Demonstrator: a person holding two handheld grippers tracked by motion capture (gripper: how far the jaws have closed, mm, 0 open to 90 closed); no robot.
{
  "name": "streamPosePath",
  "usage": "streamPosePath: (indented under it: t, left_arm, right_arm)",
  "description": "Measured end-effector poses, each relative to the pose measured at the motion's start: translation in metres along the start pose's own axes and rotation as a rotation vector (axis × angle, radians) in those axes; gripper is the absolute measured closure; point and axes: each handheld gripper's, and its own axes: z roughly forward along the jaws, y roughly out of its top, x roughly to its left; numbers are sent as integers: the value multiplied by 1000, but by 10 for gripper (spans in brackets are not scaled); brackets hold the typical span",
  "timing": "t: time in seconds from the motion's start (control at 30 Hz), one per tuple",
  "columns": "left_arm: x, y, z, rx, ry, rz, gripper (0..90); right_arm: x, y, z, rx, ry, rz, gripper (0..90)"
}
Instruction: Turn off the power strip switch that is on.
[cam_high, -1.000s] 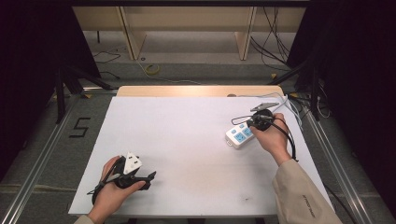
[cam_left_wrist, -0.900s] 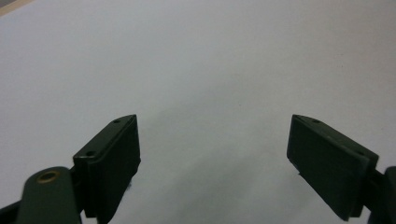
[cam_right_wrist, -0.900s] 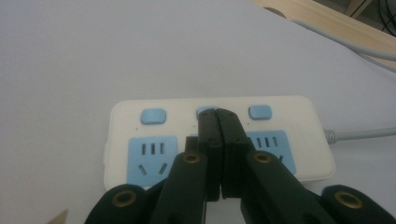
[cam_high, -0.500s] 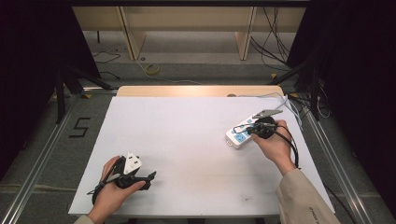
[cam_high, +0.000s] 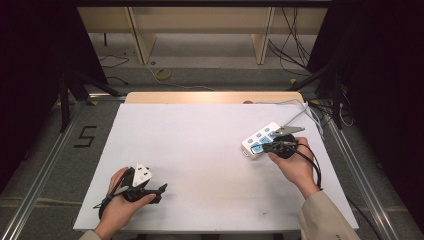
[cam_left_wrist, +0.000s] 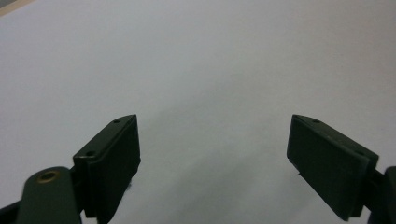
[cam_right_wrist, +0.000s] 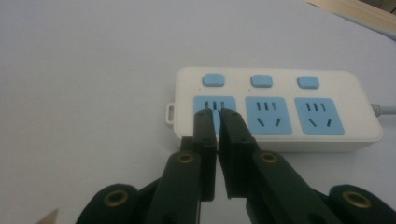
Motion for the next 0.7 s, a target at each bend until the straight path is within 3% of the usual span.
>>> streamPosePath:
  t: [0.3,0.4,0.7]
  left_arm:
    - [0,0,0,0,1,-1,170]
    - [0,0,0,1,2,1,170]
    - [0,0,0,1,0,-2,170]
  right_arm:
    - [11,-15,-6,-23,38,-16,787]
    - [18,-24,-7,-34,57,-29,714]
    - [25,-48,-11,-99,121,-9,608]
